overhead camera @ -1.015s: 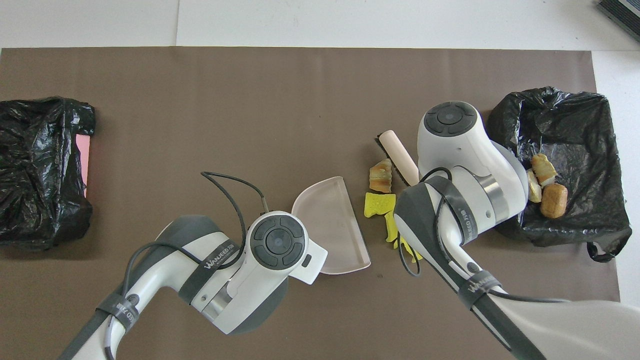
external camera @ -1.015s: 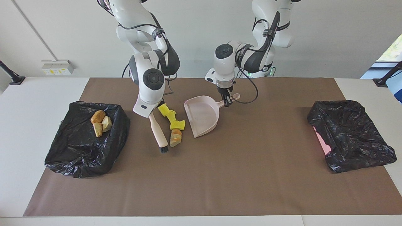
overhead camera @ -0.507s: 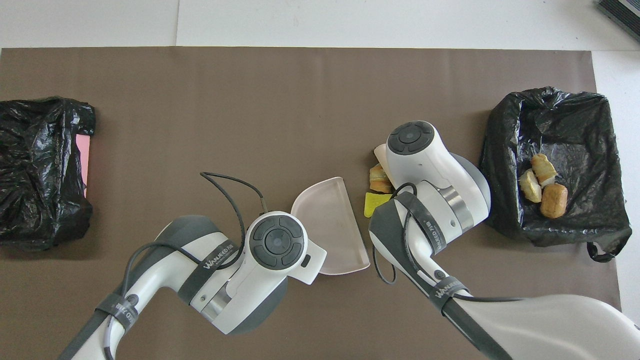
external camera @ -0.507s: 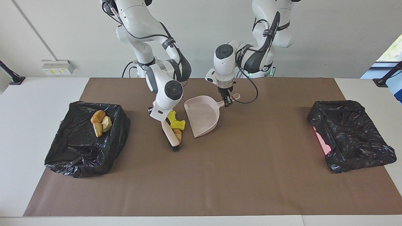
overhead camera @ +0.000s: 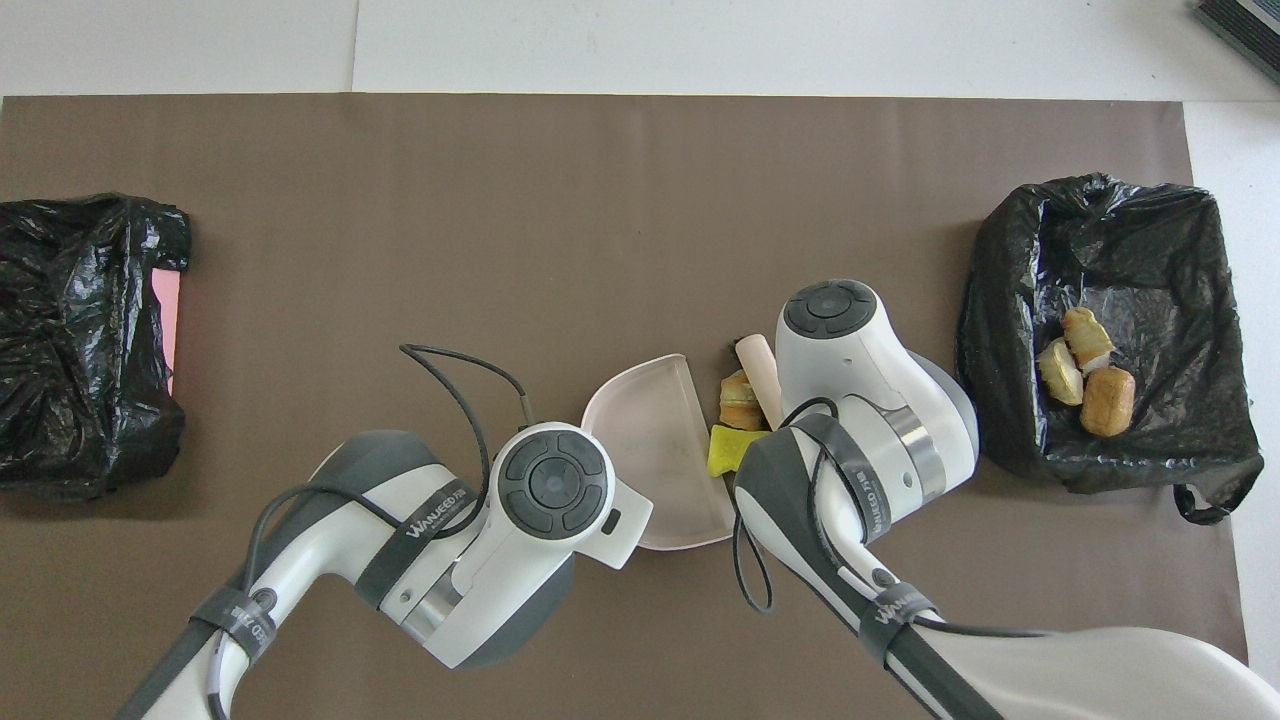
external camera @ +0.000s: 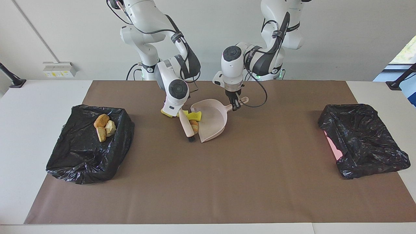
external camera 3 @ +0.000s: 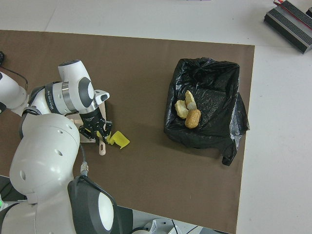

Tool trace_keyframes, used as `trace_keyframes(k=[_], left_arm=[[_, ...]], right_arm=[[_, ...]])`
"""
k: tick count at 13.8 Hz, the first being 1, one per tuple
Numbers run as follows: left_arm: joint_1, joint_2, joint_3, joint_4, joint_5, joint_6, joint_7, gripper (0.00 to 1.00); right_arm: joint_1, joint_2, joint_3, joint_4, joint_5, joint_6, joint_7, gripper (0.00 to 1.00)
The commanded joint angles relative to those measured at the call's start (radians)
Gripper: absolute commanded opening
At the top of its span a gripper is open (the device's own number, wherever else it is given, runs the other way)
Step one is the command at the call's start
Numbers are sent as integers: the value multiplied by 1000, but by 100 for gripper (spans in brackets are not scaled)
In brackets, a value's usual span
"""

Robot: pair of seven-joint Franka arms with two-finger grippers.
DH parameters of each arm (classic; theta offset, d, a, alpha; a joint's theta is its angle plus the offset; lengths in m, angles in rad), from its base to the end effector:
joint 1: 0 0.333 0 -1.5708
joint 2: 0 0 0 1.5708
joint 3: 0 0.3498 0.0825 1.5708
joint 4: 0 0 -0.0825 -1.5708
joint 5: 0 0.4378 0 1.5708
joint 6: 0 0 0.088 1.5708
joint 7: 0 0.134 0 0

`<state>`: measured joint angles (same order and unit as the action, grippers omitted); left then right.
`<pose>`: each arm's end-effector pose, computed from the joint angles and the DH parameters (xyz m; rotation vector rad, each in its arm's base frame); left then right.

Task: Sweep and dump trash in bin
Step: 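Sweep the yellow sponge pieces toward the dustpan with the right gripper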

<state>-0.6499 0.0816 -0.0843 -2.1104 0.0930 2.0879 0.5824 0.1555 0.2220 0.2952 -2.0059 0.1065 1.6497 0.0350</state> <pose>0.4416 -0.3891 0.3452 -2.3718 1.9315 0.1498 0.4952 0.2527 0.3003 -2.9268 -0.5752 0.9099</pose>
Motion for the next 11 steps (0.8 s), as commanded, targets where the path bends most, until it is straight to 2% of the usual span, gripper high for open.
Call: trace_keyframes(k=[1,2,4,6,8,11], left_arm=[[-10,-34,9,-42,13,20,11,0],[-11,-34,9,-42,13,20,13,0],[-16,-36,9,-42,13,21,14,0],[-37,-40,8,-42,14,15,16,0],[-50,-43,8,-43,14,18,25,0],[-51,-55,8,-66,14,26,74,0]], right_arm=[[-34,-21,7,-16,131,5,-58,0],[-50,-33,5,18,143,-7,-47,0],[-91,-62,-1,87,124,-121,37,0],[-119,-125,-7,70,55,-177,167,0],[-122,-194,-2,-32,-5,-202,242,0],[-110,-390,1,-342,-7,-31,286,0]])
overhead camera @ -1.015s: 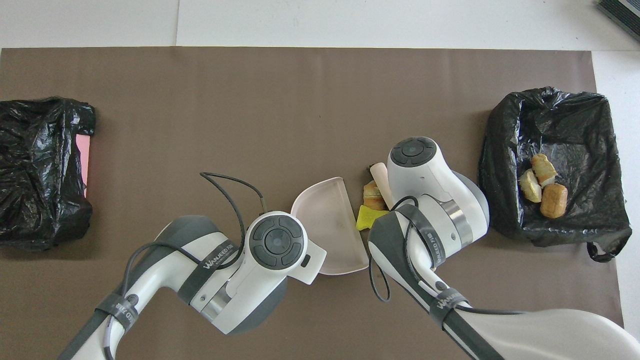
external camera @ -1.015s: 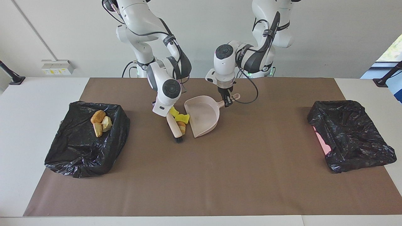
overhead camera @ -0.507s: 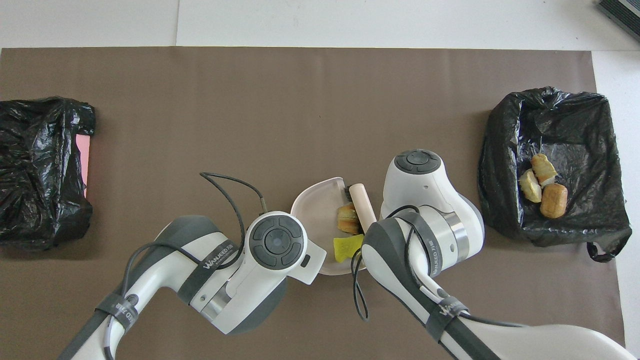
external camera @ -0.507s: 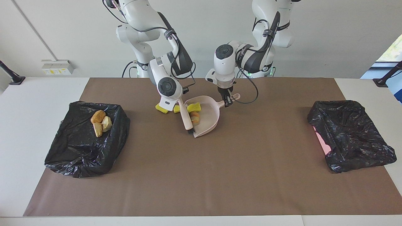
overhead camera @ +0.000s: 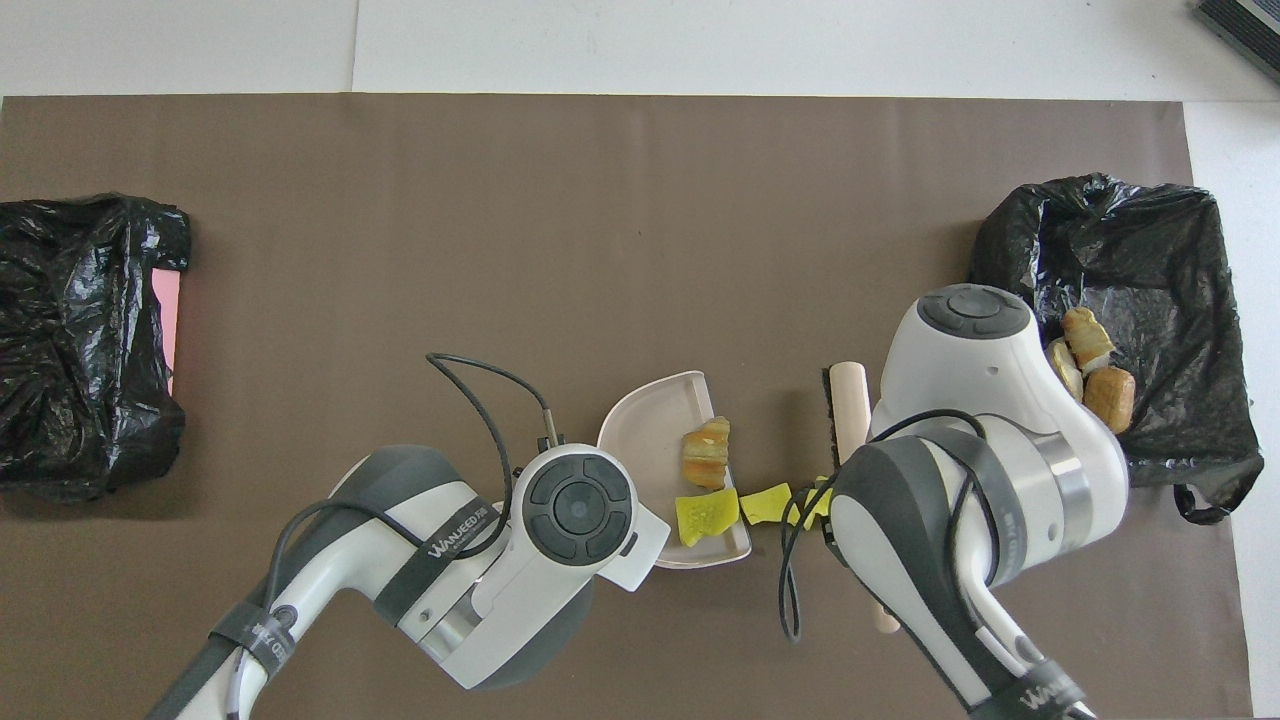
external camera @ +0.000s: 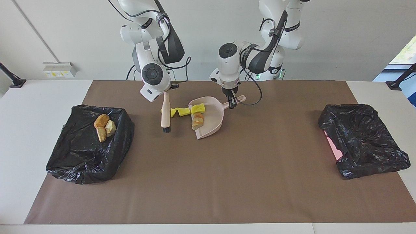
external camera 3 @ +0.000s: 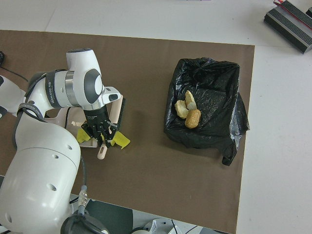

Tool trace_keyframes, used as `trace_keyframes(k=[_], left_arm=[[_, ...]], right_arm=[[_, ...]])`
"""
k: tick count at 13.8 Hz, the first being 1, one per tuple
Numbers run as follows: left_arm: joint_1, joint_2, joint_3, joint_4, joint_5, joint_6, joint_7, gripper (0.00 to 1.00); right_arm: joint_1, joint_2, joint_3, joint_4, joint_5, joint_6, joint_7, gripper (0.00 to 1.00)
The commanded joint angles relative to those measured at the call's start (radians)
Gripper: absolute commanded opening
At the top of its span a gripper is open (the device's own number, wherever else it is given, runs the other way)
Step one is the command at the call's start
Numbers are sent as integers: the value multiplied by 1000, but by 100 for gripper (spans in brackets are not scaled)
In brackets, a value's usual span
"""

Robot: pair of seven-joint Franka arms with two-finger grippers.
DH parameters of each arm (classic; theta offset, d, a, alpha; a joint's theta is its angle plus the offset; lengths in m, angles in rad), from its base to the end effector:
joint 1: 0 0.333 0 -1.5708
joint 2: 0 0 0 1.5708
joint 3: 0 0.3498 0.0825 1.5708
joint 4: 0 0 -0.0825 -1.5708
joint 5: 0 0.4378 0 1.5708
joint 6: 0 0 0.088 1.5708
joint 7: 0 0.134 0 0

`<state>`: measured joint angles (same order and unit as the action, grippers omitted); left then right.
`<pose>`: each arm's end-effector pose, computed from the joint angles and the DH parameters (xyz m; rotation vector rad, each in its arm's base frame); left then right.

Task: Sweep and dump trash in bin
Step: 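Sweep the yellow sponge pieces toward the dustpan with the right gripper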

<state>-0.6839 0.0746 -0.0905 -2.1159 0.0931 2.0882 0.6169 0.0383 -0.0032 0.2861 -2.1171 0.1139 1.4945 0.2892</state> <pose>0.4243 -0.4052 0.3467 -2.2978 2.0186 0.1467 0.4623 0.1723 0.3679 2.9146 0.0105 -0.9401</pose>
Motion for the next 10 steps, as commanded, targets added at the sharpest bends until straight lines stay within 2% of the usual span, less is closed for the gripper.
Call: trace_keyframes(k=[1,4,7,8,10], left_arm=[[-17,-56,14,-84,14,35,50,0],[-14,-64,14,-99,13,64,52,0],[-5,-64,14,-99,13,66,52,0],[-5,-64,14,-102,13,66,52,0],[-3,-64,14,-102,13,66,60,0]], right_arm=[[8,-207,10,-292,-13,160,31,0],[-11,-247,7,-359,-14,174,-25,0],[-20,-250,8,-354,-46,173,-25,0],[-18,-250,7,-316,-59,156,-15,0],[-26,-219,7,-181,-109,3,-7,0]])
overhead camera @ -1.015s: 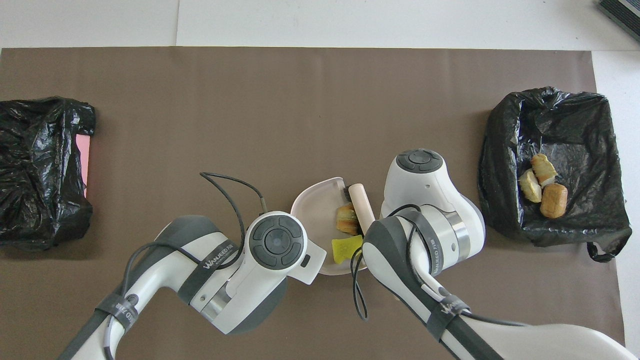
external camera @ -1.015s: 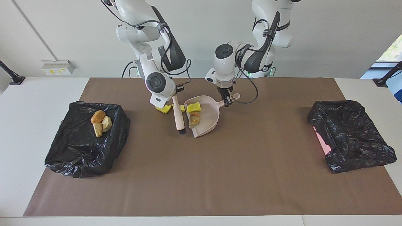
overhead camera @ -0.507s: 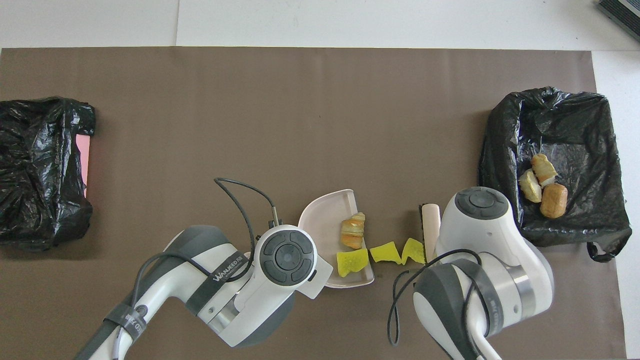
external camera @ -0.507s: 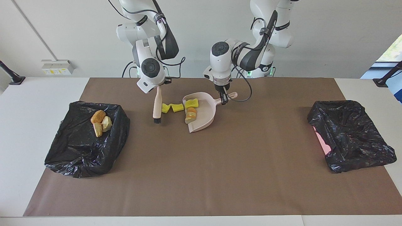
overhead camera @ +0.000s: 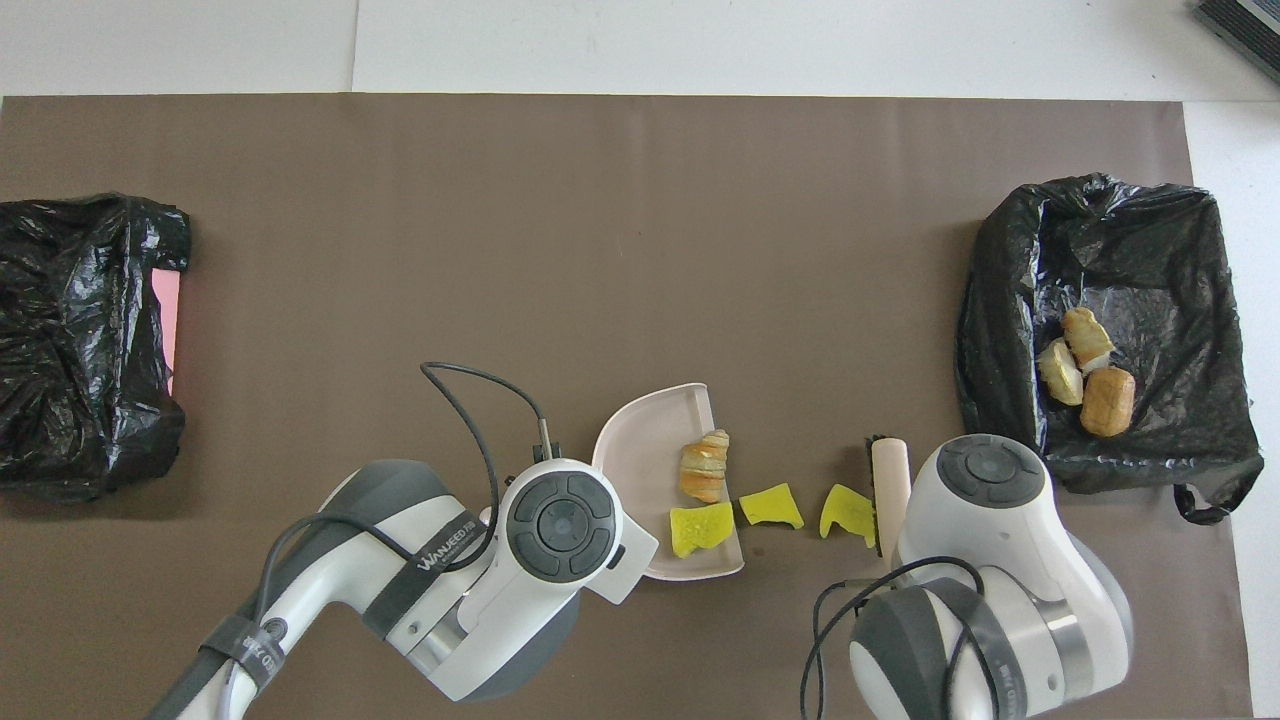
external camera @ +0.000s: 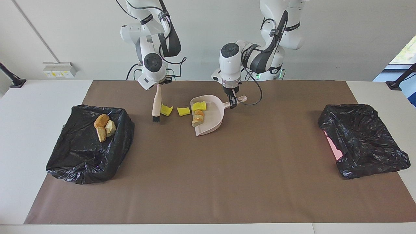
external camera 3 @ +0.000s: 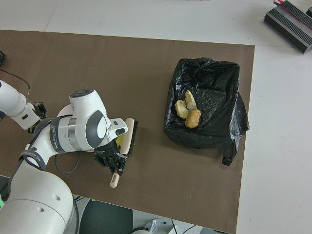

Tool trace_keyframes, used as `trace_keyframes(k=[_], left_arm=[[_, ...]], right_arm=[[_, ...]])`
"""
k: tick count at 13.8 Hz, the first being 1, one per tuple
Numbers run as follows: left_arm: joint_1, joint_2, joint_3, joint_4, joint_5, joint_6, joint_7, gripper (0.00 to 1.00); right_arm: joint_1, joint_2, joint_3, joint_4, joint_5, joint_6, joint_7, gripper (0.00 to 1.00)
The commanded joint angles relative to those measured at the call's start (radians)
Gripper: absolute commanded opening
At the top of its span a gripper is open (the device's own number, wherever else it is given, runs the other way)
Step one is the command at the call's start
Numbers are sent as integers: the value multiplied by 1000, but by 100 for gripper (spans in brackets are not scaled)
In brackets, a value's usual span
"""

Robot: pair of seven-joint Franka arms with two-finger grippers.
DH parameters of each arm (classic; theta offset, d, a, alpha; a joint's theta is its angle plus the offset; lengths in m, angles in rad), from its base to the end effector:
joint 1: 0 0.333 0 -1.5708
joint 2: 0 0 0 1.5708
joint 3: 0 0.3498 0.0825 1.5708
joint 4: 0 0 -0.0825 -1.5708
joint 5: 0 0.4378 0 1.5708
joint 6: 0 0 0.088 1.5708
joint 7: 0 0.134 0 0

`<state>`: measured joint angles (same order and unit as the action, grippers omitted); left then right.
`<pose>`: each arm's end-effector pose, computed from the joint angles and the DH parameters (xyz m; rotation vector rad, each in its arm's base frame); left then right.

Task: Sweep and dump trash in bin
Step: 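Push the sponge pieces into the dustpan with the right gripper's brush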

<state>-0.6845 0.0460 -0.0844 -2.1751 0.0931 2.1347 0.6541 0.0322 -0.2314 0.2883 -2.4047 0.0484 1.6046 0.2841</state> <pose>0.4163 -0.3941 0.3384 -2.2648 2.0602 0.1253 0.3876 0.1332 0.3479 2.8477 -0.0089 -0.8004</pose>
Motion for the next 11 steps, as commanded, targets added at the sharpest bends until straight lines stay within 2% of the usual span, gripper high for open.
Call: trace_keyframes(k=[1,4,5,8,11], left_arm=[[-1,-35,8,-43,13,17,30,0],[14,-32,9,-43,13,24,59,0],[14,-32,9,-43,13,24,59,0],[16,-31,9,-43,13,22,65,0],[16,-32,9,-43,13,16,65,0]], right_arm=[[-21,-2,2,89,-50,-104,-3,0],[-40,-127,2,-72,-51,-46,-45,0],[-51,-138,3,-98,-51,-46,-68,0],[-52,-128,8,-140,-26,-31,-106,0],[-38,-100,8,-183,92,62,-125,0]])
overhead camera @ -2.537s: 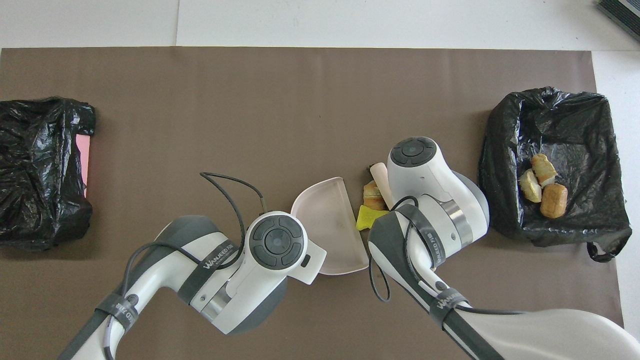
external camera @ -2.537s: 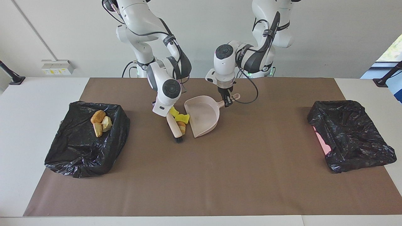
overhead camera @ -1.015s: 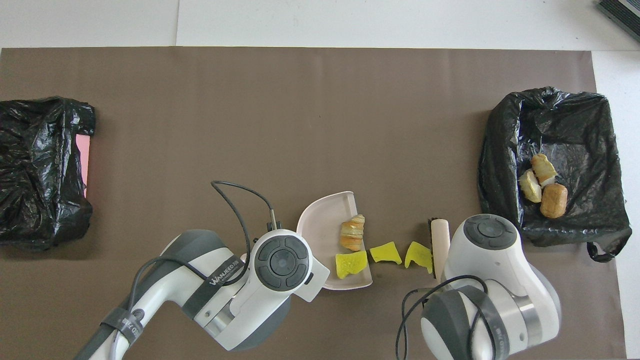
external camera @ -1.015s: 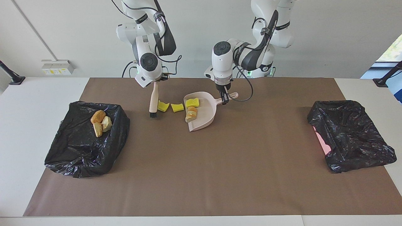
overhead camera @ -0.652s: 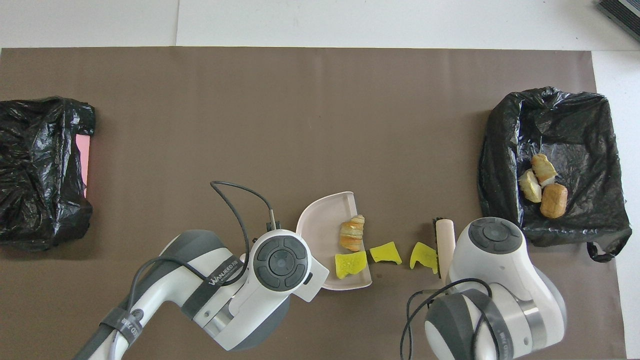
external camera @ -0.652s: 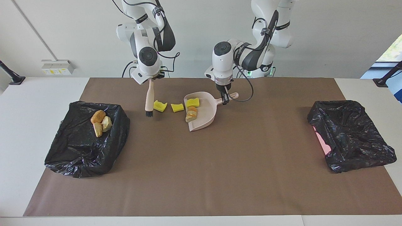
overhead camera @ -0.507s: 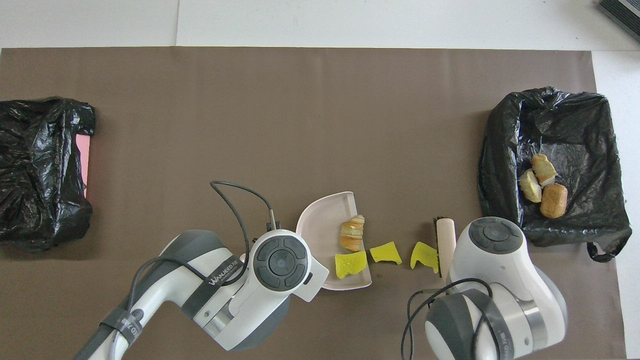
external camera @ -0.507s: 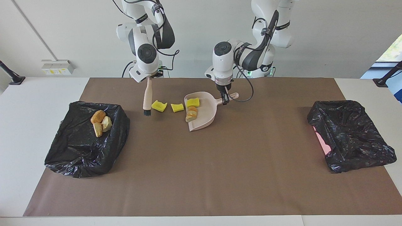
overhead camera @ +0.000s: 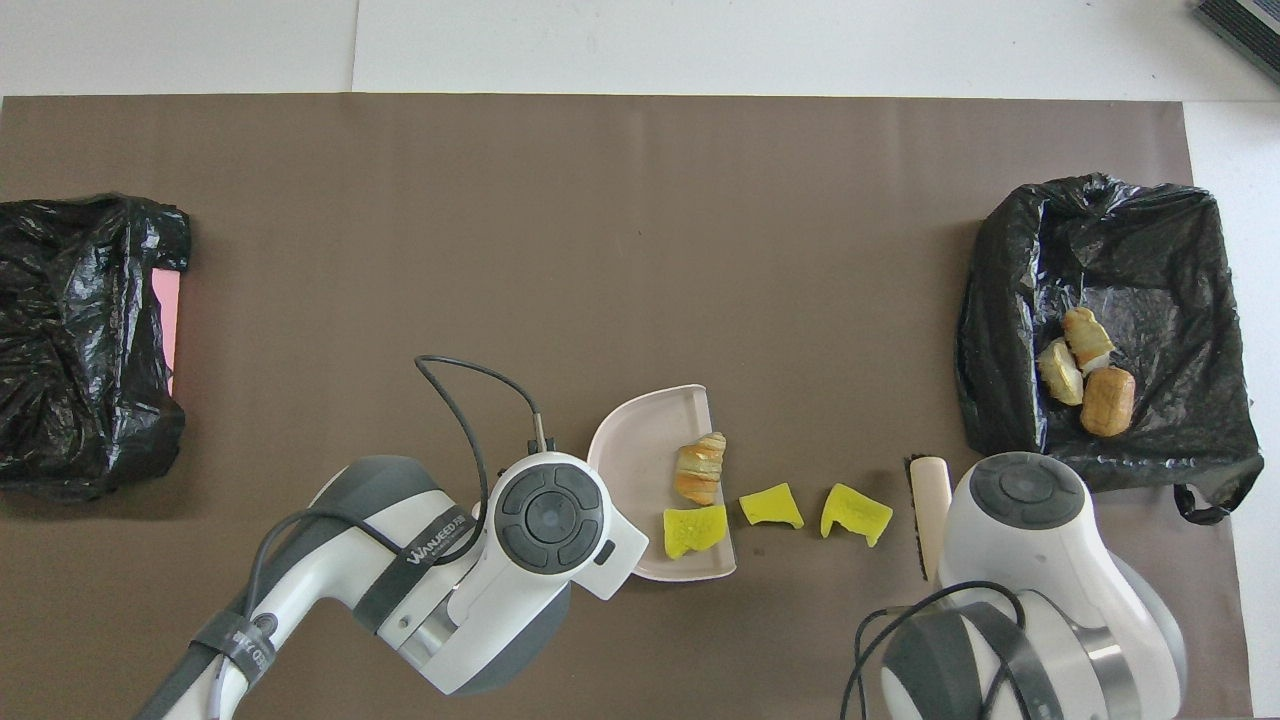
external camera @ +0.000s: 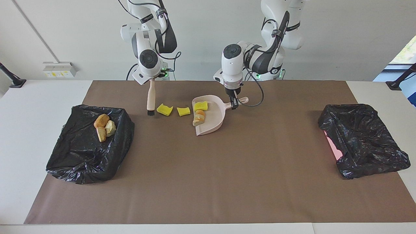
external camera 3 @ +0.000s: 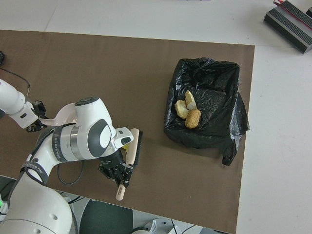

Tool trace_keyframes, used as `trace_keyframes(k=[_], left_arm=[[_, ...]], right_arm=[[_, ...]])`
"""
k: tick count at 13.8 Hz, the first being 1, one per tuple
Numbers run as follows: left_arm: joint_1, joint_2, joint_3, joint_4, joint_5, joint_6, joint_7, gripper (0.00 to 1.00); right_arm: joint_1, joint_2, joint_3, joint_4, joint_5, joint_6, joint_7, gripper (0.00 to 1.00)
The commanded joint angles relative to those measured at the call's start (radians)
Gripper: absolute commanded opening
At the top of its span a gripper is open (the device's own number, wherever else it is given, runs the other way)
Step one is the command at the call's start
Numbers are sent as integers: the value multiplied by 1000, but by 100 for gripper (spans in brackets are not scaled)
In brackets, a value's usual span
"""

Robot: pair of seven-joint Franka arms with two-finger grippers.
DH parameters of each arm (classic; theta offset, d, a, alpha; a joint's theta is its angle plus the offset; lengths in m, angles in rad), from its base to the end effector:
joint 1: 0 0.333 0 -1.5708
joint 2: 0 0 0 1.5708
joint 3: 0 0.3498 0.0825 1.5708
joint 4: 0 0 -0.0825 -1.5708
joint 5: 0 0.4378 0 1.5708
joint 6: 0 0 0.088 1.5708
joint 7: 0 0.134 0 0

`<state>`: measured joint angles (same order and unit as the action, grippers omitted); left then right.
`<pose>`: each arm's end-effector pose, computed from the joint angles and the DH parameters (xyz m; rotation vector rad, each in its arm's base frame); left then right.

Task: Sweep and dump trash in bin
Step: 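Push the sponge pieces into the dustpan with the right gripper's brush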

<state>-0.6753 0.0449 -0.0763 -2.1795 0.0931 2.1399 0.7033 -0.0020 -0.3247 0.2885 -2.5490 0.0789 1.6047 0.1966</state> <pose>0.4224 -0.3863 0.3374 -2.2331 2.0981 0.1264 0.3426 0.1056 0.3249 2.8474 0.0249 -0.8977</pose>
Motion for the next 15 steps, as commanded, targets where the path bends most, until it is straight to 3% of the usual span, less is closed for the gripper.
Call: trace_keyframes(k=[1,5,7,13,15], left_arm=[[5,-31,1,-39,13,6,16,0],[22,-26,1,-37,11,17,56,0],[23,-26,1,-39,11,14,70,0],[34,-26,0,-39,4,15,67,0],[36,-25,0,-37,2,18,70,0]], right_arm=[[5,1,9,-42,88,96,-40,0],[39,33,9,-37,171,206,-52,0],[59,102,11,-28,221,277,-49,0],[203,234,11,130,510,324,-46,0],[203,256,11,168,554,299,-46,0]])
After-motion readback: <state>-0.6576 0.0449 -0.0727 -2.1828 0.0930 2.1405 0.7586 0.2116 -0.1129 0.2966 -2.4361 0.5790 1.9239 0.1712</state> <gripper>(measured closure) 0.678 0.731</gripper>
